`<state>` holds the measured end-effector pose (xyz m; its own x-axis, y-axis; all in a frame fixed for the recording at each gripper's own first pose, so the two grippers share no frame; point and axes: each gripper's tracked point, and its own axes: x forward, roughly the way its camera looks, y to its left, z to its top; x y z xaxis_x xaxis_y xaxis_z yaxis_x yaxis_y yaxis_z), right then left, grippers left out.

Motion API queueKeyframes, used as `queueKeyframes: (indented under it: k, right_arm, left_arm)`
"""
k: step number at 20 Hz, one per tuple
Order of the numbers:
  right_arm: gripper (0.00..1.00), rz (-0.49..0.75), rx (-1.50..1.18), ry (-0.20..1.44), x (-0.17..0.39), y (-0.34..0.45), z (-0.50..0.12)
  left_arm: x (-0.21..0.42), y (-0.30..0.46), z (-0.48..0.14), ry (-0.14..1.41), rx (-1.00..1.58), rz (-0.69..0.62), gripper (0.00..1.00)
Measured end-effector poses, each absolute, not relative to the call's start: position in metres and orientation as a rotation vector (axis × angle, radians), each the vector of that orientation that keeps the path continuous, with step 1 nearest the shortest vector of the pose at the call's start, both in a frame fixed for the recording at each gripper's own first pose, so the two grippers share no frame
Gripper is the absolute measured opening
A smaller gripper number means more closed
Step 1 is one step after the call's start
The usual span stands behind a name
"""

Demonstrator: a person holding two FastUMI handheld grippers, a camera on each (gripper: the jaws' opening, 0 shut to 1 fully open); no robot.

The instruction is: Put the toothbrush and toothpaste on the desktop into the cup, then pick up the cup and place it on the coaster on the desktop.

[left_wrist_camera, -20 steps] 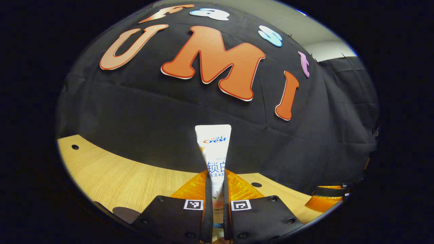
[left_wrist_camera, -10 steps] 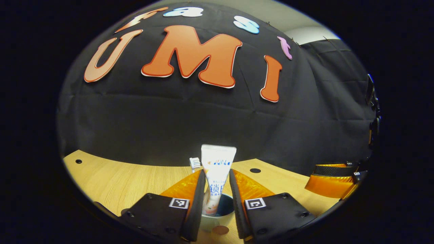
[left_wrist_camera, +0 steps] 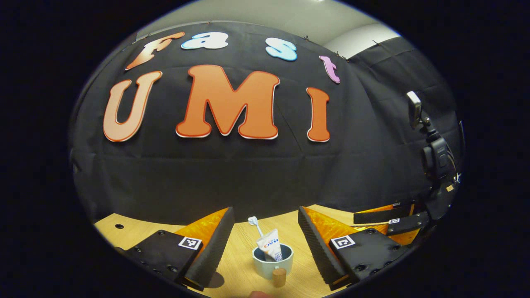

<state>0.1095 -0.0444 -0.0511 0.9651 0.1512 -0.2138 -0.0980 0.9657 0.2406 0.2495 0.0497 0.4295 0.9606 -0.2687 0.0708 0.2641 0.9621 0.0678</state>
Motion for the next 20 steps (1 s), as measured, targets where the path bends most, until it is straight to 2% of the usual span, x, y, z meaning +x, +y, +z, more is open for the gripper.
queueKeyframes:
  k: [1, 2, 3, 9, 16, 17, 19, 20]
  right_arm:
    - [0.83, 0.135, 0.229, 0.245, 0.111, -0.04, -0.05]
    - [0.83, 0.139, 0.229, 0.263, 0.113, -0.036, -0.049]
    - [0.83, 0.145, 0.233, 0.282, 0.114, -0.031, -0.048]
    - [0.83, 0.167, 0.221, 0.398, 0.126, -0.005, -0.041]
    - [0.83, 0.207, 0.232, 0.599, 0.134, 0.031, -0.047]
    - [0.83, 0.231, 0.229, 0.635, 0.133, 0.038, -0.05]
    - [0.84, 0.272, 0.237, 0.719, 0.126, 0.057, -0.059]
    - [0.84, 0.278, 0.23, 0.75, 0.127, 0.062, -0.063]
  left_arm:
    - [0.245, 0.056, 0.434, -0.079, 0.061, -0.261, 0.99]
    - [0.238, 0.064, 0.437, -0.074, 0.065, -0.246, 0.95]
    - [0.233, 0.072, 0.44, -0.066, 0.07, -0.233, 0.99]
    - [0.207, 0.13, 0.446, -0.055, 0.071, -0.125, 0.97]
    - [0.174, 0.192, 0.457, -0.076, 0.063, -0.031, 0.99]
    - [0.17, 0.2, 0.457, -0.079, 0.064, -0.016, 0.96]
    - [0.162, 0.212, 0.454, -0.082, 0.062, -0.003, 0.99]
    - [0.159, 0.217, 0.452, -0.079, 0.064, 0.006, 0.97]
